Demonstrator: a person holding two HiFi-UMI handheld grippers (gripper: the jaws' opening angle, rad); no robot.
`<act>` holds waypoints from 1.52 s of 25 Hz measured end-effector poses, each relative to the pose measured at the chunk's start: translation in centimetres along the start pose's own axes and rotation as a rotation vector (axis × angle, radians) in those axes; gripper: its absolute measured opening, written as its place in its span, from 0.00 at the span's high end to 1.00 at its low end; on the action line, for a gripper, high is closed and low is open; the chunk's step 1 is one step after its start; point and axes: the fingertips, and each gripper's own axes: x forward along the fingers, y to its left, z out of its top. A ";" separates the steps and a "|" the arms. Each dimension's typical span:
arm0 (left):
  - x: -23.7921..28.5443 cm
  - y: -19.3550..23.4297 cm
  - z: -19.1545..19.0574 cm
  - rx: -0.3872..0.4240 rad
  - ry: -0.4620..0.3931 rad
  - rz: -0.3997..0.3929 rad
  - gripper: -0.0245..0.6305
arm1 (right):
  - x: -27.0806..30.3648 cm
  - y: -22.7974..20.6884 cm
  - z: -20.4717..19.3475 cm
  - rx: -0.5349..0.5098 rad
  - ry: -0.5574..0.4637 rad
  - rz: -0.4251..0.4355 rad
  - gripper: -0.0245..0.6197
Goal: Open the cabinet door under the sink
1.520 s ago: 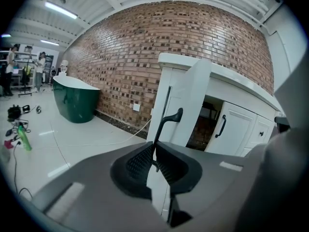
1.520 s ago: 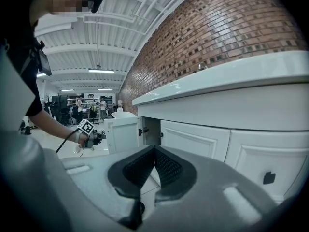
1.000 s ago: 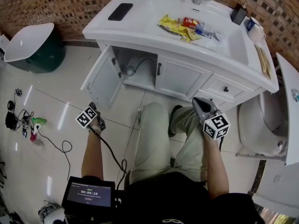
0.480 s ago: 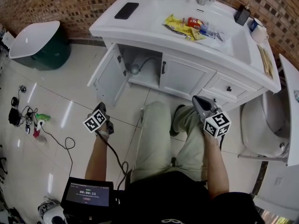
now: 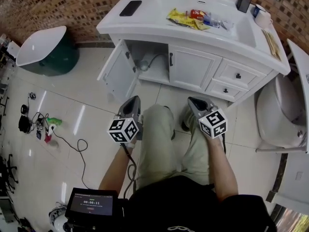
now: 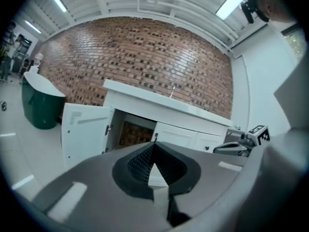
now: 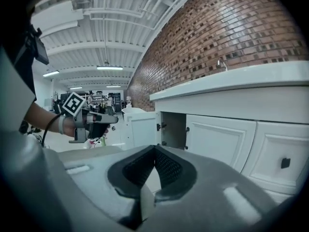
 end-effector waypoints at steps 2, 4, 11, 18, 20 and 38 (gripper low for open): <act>-1.6 -3.2 0.0 0.045 -0.005 -0.054 0.94 | -1.1 1.9 -0.4 0.015 -0.021 0.010 0.97; -3.5 -5.6 -1.1 0.088 0.012 -0.096 0.94 | -2.4 3.7 -0.9 0.045 -0.053 0.021 0.97; -13.0 -8.2 -7.3 0.161 0.120 -0.086 0.94 | -7.1 11.9 -4.9 0.131 -0.126 0.069 0.97; -24.2 -6.5 -6.8 0.131 0.068 -0.068 0.94 | -10.0 19.5 -7.7 0.169 -0.149 0.086 0.97; -26.3 -5.3 -8.1 0.131 0.084 -0.041 0.94 | -10.1 21.8 -7.9 0.199 -0.163 0.117 0.97; -44.3 3.0 -10.8 0.163 0.043 0.162 0.94 | -6.7 36.7 -16.8 0.171 0.047 0.206 0.97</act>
